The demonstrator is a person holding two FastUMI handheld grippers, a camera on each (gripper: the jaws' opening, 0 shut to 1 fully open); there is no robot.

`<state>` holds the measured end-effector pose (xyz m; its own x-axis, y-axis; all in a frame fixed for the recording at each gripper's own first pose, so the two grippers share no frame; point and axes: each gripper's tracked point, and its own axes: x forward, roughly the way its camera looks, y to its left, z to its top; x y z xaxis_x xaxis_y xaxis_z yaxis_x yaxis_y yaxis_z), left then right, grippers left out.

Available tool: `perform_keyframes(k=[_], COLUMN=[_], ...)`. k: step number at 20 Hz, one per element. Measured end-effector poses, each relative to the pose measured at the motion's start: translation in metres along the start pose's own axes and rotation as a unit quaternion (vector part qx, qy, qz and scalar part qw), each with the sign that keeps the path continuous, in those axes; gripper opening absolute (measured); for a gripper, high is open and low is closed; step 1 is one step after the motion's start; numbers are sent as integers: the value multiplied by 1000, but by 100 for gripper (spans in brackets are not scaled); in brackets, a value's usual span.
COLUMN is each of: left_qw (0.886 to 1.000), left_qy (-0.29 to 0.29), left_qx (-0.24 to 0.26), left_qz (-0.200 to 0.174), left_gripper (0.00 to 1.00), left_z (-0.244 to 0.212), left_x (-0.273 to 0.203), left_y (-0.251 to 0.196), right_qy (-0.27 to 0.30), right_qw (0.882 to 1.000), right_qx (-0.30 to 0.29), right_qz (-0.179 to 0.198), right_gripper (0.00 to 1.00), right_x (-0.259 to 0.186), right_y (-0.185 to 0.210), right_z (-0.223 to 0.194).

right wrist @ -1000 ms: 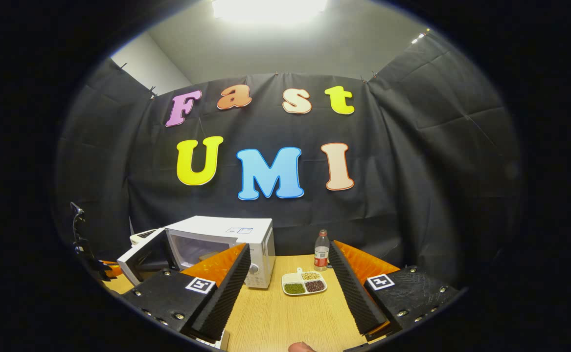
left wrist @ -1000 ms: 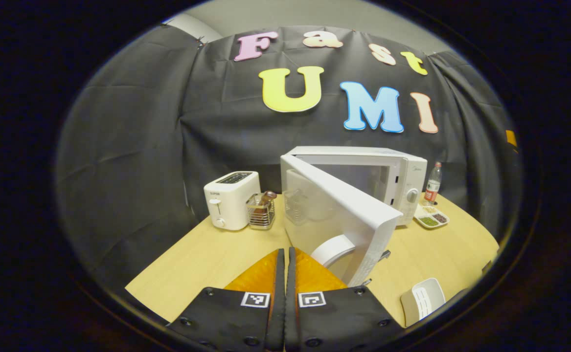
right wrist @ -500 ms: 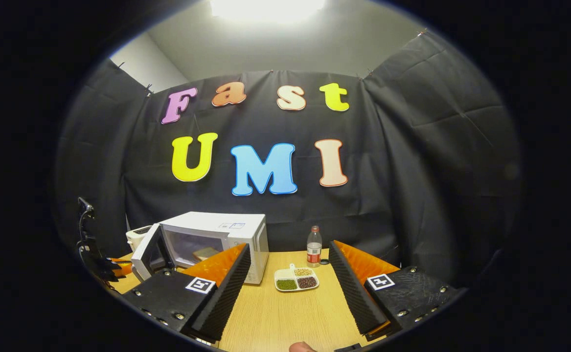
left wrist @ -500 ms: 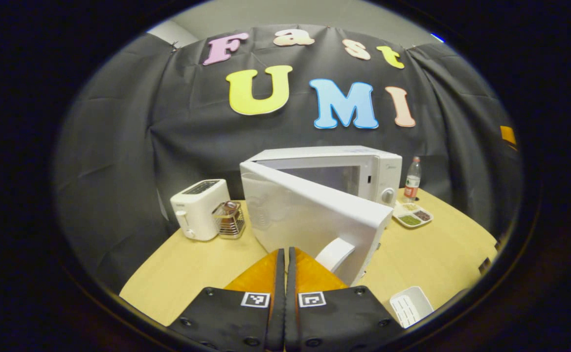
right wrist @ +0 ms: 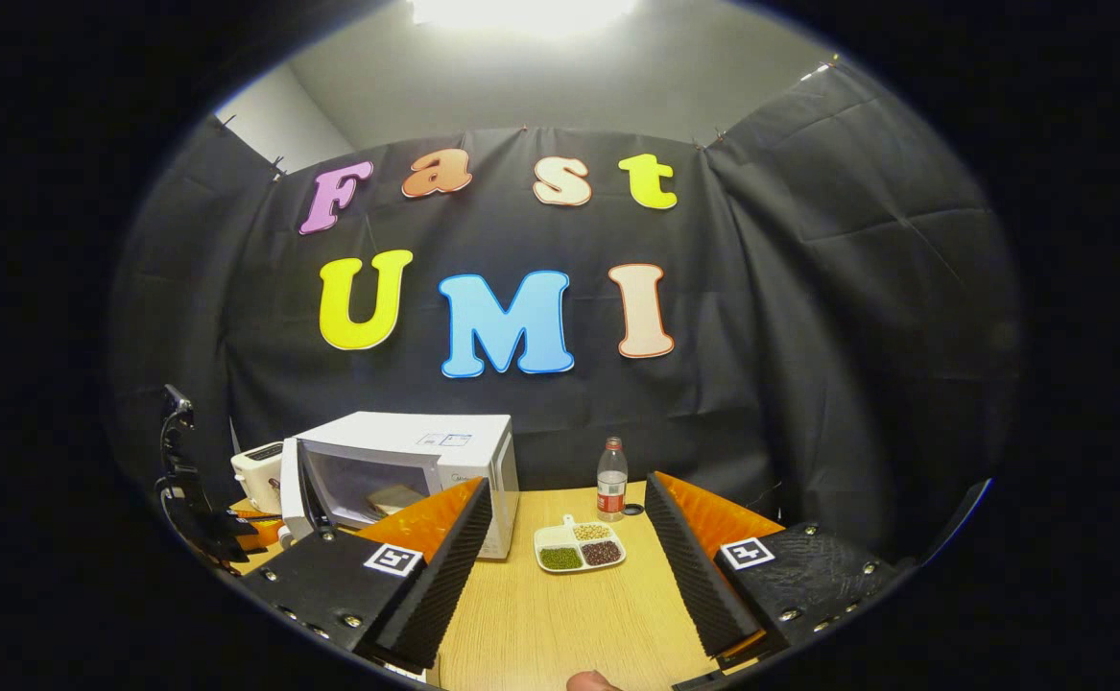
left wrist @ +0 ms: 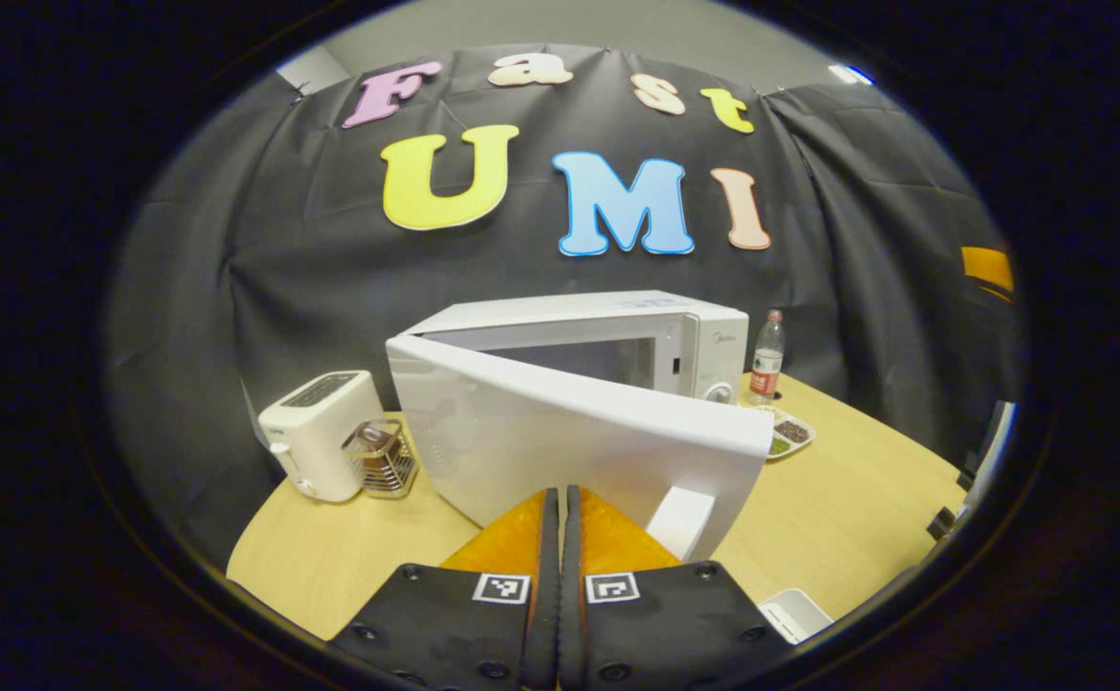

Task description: Open the microwave oven with the left hand, put the food in, and close the microwave oven.

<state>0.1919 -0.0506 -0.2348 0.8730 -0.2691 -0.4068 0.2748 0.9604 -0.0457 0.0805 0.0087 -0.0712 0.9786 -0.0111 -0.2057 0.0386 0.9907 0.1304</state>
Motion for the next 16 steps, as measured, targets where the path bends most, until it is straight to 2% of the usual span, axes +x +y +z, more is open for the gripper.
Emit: perform_keyframes(k=[9, 16], left_qw=[999, 996], left_qy=[-11, -15], left_qx=[-6, 10], left_qz=[-53, -91], left_gripper=[7, 7], left_z=[22, 33], left_x=[50, 90], left_y=[-14, -26], right_qy=[14, 19], right_qw=[999, 997], right_qx=[0, -4], right_qz=[-39, -71], right_gripper=[97, 97], right_x=[20, 29], right_y=[2, 3], right_z=[-8, -13])
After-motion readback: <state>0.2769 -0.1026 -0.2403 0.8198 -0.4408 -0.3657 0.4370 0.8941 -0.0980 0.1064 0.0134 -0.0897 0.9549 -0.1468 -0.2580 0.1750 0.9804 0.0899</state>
